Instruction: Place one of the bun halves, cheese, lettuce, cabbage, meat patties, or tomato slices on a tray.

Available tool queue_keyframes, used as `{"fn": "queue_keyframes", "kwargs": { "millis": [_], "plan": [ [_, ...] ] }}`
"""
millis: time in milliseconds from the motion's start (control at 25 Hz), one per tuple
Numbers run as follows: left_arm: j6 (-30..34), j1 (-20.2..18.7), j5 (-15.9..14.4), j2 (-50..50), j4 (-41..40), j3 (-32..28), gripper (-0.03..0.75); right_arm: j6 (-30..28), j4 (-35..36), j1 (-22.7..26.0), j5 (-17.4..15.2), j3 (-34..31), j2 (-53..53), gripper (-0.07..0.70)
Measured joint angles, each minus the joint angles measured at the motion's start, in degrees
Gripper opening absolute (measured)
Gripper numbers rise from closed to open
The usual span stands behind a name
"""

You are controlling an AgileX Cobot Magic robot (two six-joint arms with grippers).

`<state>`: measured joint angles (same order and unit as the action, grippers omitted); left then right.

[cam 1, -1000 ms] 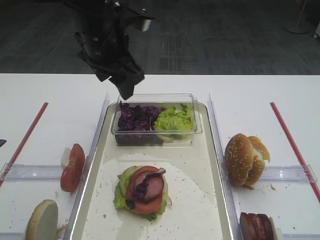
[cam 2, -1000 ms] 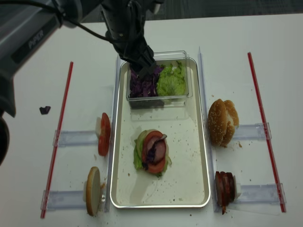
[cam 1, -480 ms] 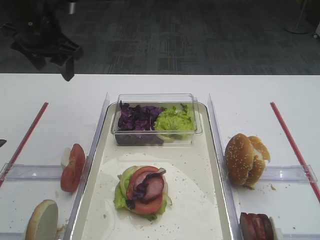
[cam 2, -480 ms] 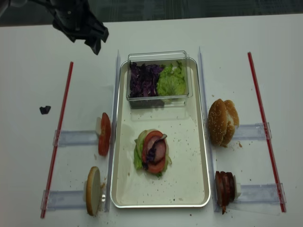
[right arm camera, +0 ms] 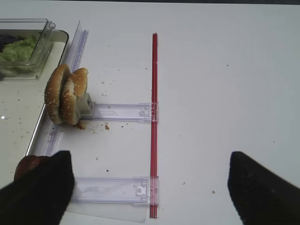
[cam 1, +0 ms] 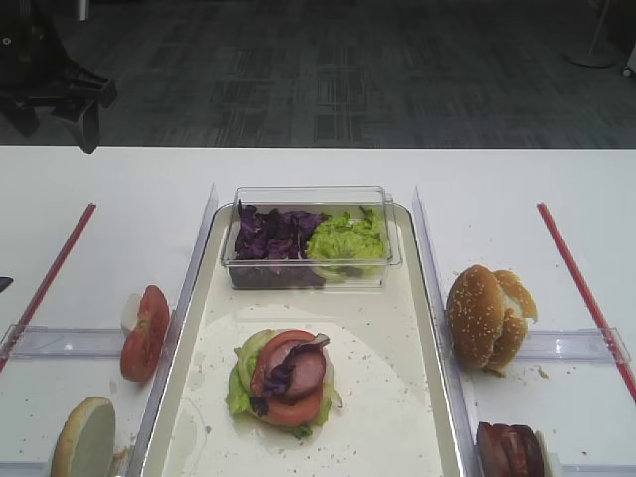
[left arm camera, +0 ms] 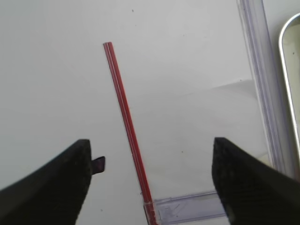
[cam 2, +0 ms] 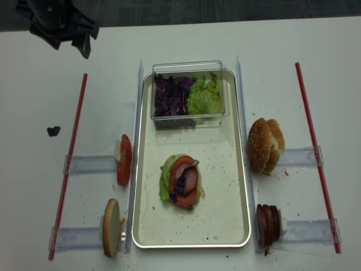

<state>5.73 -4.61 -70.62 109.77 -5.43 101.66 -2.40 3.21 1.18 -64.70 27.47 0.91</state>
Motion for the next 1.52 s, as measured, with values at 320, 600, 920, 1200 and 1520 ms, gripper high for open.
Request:
{"fn": "queue_keyframes", "kwargs": {
  "millis": [320,600,920,1200,1520],
  "plan": [
    [-1.40,0.09,-0.10,0.00,1.30,0.00,0.493,0.00,0.00,0.00,0.00,0.00,0.00,0.678],
    [-1.49,0.13,-0.12,-0.12,2.33,-0.28,0.493,0.00,0.00,0.00,0.00,0.00,0.00,0.678],
    [-1.39,0.13,-0.23,-3.93,2.58,-4.67,0.493,0.00,0.00,-0.09,0.00,0.00,0.00,0.678],
    [-1.39,0.13,-0.23,-10.65,2.58,-9.25,0.492,0.00,0.00,-0.09,0.00,0.00,0.00,0.678],
    [-4.43,0.13,-0.25,-19.87,1.87,-14.50,0.492,0.00,0.00,-0.09,0.00,0.00,0.00,0.678]
  ]
}}
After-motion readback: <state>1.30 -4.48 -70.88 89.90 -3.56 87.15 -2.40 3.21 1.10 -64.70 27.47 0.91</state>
